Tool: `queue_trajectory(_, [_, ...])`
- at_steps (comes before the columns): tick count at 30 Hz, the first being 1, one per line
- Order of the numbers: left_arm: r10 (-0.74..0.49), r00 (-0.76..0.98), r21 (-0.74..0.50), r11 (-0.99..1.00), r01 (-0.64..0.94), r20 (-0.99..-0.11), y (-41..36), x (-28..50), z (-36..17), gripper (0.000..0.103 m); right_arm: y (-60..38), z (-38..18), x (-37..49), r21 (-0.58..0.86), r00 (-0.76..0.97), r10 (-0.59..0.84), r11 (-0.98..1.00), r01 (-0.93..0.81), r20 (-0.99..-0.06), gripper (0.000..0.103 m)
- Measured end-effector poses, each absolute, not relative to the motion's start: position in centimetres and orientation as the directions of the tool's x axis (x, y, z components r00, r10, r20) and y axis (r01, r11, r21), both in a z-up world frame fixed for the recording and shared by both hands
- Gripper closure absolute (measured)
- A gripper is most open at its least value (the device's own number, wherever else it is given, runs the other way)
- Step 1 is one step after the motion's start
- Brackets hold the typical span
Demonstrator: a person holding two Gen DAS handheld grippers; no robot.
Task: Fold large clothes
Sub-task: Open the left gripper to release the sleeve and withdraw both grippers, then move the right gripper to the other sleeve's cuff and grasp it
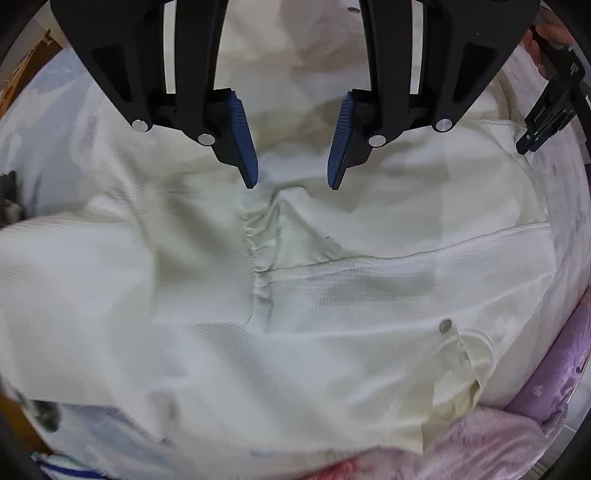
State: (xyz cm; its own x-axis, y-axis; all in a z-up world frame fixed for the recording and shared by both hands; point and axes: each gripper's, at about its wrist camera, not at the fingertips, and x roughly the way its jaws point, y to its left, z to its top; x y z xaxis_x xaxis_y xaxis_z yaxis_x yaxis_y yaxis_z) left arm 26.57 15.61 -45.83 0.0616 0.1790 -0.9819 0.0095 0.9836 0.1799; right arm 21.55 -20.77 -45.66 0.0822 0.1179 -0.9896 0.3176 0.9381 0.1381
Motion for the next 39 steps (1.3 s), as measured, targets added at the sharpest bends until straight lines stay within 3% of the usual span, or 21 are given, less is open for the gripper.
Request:
queue_trajectory(4, [0.172, 0.081, 0.173, 0.985, 0.010, -0.982, 14.9, 26.6, -43.5, 0.054, -21.0, -42.9, 19.9, 0.150, 0.106, 0.122, 0.937, 0.317, -0.987, 0.061])
queue_trajectory(6, [0.163, 0.099, 0.164, 0.986, 0.004, -0.982, 14.6, 25.9, -41.8, 0.050, -20.8, -40.9, 19.9, 0.143, 0.119, 0.111, 0.943, 0.301, -0.987, 0.052])
queue_trajectory(10, [0.157, 0.127, 0.158, 0.987, -0.003, -0.979, 13.2, 25.5, -38.1, 0.044, -20.0, -36.5, 18.3, 0.152, 0.152, 0.112, 0.947, 0.284, -0.982, 0.044])
queue_trajectory(12, [0.156, 0.138, 0.156, 0.988, -0.007, -0.978, 12.0, 24.7, -36.2, 0.038, -20.2, -35.1, 19.2, 0.143, 0.159, 0.101, 0.950, 0.278, -0.982, 0.029])
queue_trajectory(15, [0.150, 0.166, 0.152, 0.988, -0.004, -0.975, 11.9, 24.0, -33.6, 0.033, -19.9, -32.1, 18.7, 0.147, 0.200, 0.094, 0.952, 0.268, -0.975, 0.017])
queue_trajectory(29, [0.143, 0.300, 0.144, 0.989, -0.018, -0.943, 6.8, 15.4, -18.5, 0.025, -22.4, -21.6, 11.5, 0.173, 0.284, 0.118, 0.969, 0.175, -0.952, 0.013])
queue_trajectory(39, [0.117, 0.389, 0.138, 0.990, 0.027, -0.914, 4.2, 10.5, -12.7, 0.024, -23.1, -18.7, 6.1, 0.180, 0.310, 0.118, 0.967, 0.180, -0.943, 0.013])
